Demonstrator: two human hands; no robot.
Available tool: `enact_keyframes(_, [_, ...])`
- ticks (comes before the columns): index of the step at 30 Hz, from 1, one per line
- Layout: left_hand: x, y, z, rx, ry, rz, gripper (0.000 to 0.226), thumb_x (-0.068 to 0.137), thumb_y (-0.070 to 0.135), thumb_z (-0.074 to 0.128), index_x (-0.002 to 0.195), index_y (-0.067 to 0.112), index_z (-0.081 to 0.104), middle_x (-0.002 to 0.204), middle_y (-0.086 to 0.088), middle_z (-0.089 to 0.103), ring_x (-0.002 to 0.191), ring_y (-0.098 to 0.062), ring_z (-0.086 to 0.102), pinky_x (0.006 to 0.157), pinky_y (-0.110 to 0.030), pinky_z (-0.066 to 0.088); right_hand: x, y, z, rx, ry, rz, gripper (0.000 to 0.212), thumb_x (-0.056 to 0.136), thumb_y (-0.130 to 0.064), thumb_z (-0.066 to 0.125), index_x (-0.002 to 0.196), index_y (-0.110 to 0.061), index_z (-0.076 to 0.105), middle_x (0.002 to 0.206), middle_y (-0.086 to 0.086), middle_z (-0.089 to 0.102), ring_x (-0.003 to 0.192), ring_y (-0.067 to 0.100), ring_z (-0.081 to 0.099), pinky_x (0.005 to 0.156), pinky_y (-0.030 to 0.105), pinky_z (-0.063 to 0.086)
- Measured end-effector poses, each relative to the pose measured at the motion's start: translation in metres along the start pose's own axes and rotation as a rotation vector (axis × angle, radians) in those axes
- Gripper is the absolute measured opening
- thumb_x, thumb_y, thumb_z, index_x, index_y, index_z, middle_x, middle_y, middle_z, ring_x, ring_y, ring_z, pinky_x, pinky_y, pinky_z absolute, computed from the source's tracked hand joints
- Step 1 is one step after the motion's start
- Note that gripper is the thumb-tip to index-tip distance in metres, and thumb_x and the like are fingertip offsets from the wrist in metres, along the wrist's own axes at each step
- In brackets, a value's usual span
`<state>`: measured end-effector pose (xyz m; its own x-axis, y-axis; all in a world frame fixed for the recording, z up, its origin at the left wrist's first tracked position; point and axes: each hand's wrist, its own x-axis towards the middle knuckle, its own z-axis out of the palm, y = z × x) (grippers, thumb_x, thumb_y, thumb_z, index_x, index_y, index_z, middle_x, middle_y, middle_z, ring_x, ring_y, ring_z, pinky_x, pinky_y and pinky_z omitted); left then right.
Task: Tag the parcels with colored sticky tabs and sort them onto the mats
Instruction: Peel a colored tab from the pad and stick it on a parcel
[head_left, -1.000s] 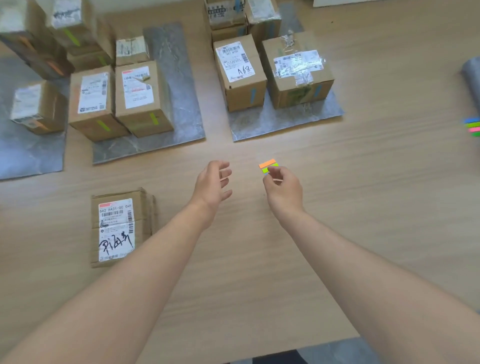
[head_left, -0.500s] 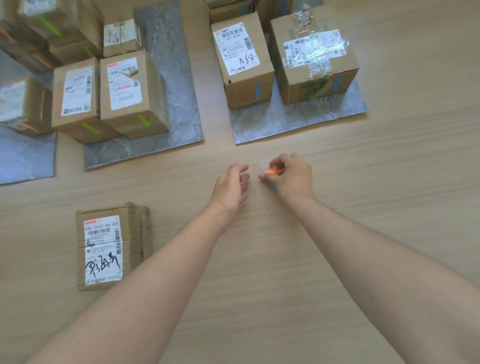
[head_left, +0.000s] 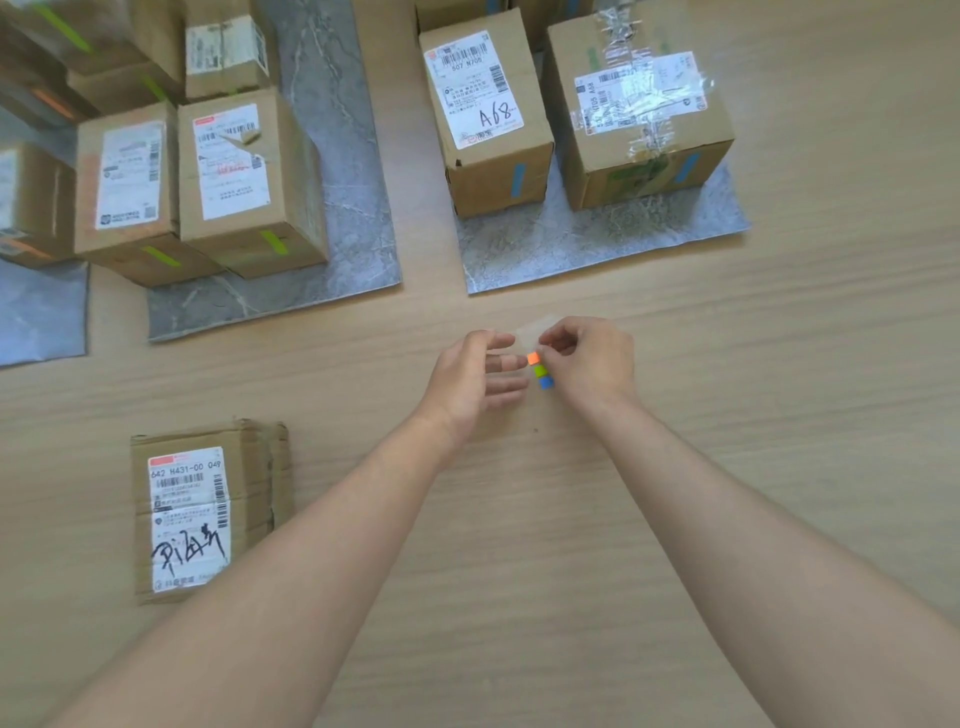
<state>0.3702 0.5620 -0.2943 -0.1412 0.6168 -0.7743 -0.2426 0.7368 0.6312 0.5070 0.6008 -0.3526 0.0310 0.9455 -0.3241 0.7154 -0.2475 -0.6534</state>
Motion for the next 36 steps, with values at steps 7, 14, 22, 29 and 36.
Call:
enact_keyframes(7, [-0.002, -0.005, 0.010, -0.091, -0.130, -0.120, 0.047, 0.104, 0.037, 0.037, 0.132, 0.005, 0.057, 0.133, -0.013, 0.063, 0.106, -0.034, 0.067, 0.078, -0.047, 0.059, -0.004, 0.003, -0.003, 0.000, -0.010, -0.067, 0.018, 0.083, -0.012, 0.068, 0.098, -0.017, 0.076, 0.084, -0.002, 0.072, 0.081, 0.021, 0.070, 0.083, 0.037, 0.056])
enact_keyframes(14, [-0.010, 0.002, 0.022, -0.039, -0.159, -0.188, 0.060, 0.104, 0.047, 0.035, 0.145, 0.005, 0.045, 0.147, -0.006, 0.049, 0.114, -0.036, 0.065, 0.057, -0.047, 0.061, -0.003, 0.013, -0.022, 0.105, 0.205, 0.222, 0.021, 0.094, -0.005, 0.052, 0.111, -0.014, 0.060, 0.108, 0.008, 0.070, 0.107, 0.029, 0.063, 0.091, 0.033, 0.042])
enact_keyframes(22, [-0.030, -0.010, 0.022, 0.014, -0.016, 0.119, 0.017, 0.097, 0.014, 0.061, 0.101, 0.000, 0.070, 0.109, -0.024, 0.071, 0.094, -0.034, 0.073, 0.074, -0.037, 0.063, -0.057, -0.006, -0.042, 0.466, 0.372, -0.091, 0.024, 0.088, -0.005, 0.067, 0.092, -0.020, 0.050, 0.082, -0.004, 0.067, 0.072, 0.005, 0.067, 0.069, 0.019, 0.053])
enact_keyframes(29, [-0.079, -0.021, -0.033, -0.166, 0.008, 0.196, 0.021, 0.094, 0.022, 0.070, 0.093, 0.001, 0.073, 0.088, -0.014, 0.075, 0.082, -0.023, 0.073, 0.083, -0.033, 0.060, -0.119, -0.043, -0.022, 0.373, 0.197, -0.483, 0.025, 0.084, -0.009, 0.077, 0.092, -0.020, 0.056, 0.081, -0.012, 0.067, 0.079, 0.007, 0.069, 0.072, 0.028, 0.057])
enact_keyframes(36, [-0.124, -0.043, -0.104, -0.241, 0.011, 0.268, 0.007, 0.090, 0.009, 0.072, 0.084, 0.005, 0.070, 0.091, -0.016, 0.075, 0.081, -0.026, 0.071, 0.086, -0.037, 0.060, -0.170, -0.077, 0.010, 0.232, 0.119, -0.712, 0.022, 0.081, -0.005, 0.077, 0.092, -0.015, 0.062, 0.082, -0.015, 0.066, 0.079, 0.014, 0.068, 0.072, 0.037, 0.056])
